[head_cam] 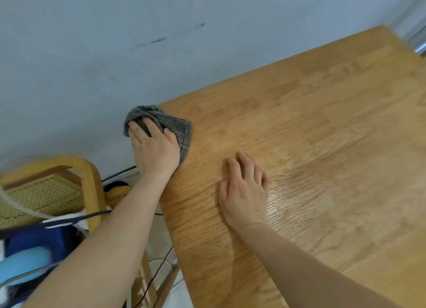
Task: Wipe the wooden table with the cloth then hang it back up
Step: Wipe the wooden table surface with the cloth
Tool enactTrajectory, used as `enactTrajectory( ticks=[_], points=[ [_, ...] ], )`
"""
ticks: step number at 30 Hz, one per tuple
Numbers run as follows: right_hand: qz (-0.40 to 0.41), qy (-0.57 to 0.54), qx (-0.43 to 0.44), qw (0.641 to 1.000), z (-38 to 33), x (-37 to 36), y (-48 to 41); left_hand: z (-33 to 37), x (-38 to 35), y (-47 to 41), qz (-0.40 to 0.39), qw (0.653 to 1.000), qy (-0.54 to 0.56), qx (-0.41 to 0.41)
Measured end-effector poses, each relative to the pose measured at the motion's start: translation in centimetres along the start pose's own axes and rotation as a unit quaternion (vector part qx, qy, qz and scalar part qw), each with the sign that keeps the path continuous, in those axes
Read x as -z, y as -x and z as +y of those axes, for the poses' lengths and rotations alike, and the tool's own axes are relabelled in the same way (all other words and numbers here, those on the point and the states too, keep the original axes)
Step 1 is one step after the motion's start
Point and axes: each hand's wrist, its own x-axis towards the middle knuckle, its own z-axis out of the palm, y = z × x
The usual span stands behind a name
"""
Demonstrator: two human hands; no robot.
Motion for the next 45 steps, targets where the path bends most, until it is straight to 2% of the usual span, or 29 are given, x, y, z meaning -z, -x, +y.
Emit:
enactTrajectory(
  ticks=[4,7,11,13,15,18,22,25,30,32,34,35,36,38,40,42,44,45],
  points=[
    [0.002,-0.012,-0.001,1.0,0.3,-0.1,0.0,0.6,0.3,-2.7,0.027,1.0,0.004,0.004],
    [0.004,-0.029,0.003,1.0,0.5,0.0,0.0,2.0,0.7,-5.4,0.026,0.999,-0.014,0.043],
    [-0.026,-0.073,0.101,0.992,3.7,2.7,-3.6,3.2,1.1,-7.8,0.004,0.996,-0.054,0.072],
    [0.008,-0.044,0.132,0.99,7.2,4.0,-7.7,4.7,0.5,-7.9,-0.002,0.994,-0.087,0.063],
    [0.047,0.001,0.114,0.992,10.8,5.0,-11.7,7.7,-0.7,-7.5,0.022,0.995,-0.102,0.004],
    [0.064,0.0,0.089,0.994,13.7,4.8,-13.8,14.1,-3.3,-6.4,0.043,0.992,-0.092,-0.08],
    [0.077,-0.037,0.083,0.993,13.7,4.4,-14.1,23.1,-6.6,-5.0,0.003,0.984,-0.081,-0.156],
    [0.088,-0.067,0.078,0.991,13.8,4.2,-14.3,26.8,-8.4,-3.4,-0.034,0.97,-0.067,-0.231],
    [0.088,-0.125,0.093,0.984,14.0,4.8,-14.3,22.6,-7.1,0.5,-0.041,0.948,-0.081,-0.306],
    [0.078,-0.109,0.087,0.987,14.0,5.1,-14.2,20.2,-6.1,3.2,-0.082,0.942,-0.05,-0.321],
    [0.06,-0.1,0.067,0.991,13.8,5.2,-13.8,18.6,-4.3,5.7,-0.15,0.936,0.071,-0.311],
    [0.056,-0.1,0.057,0.992,13.7,5.4,-13.7,17.7,-3.1,6.5,-0.156,0.935,0.142,-0.286],
    [0.055,-0.097,0.052,0.992,13.7,5.7,-13.6,16.5,-2.1,7.2,-0.124,0.939,0.186,-0.261],
    [0.064,-0.067,0.071,0.993,13.2,6.5,-13.2,13.4,-1.0,7.9,-0.012,0.967,0.157,-0.2],
    [0.08,-0.032,0.121,0.989,12.1,6.9,-13.1,10.8,-1.2,8.3,0.032,0.988,0.074,-0.133],
    [0.008,0.019,0.193,0.981,10.6,6.3,-12.8,9.5,-2.4,8.7,0.032,0.992,-0.002,-0.125],
    [-0.087,0.087,0.244,0.962,9.7,4.7,-13.0,9.4,-3.3,8.7,0.033,0.988,-0.022,-0.15],
    [-0.106,0.108,0.25,0.956,9.3,4.0,-13.6,9.2,-3.4,8.5,0.04,0.987,-0.016,-0.153]
  ],
)
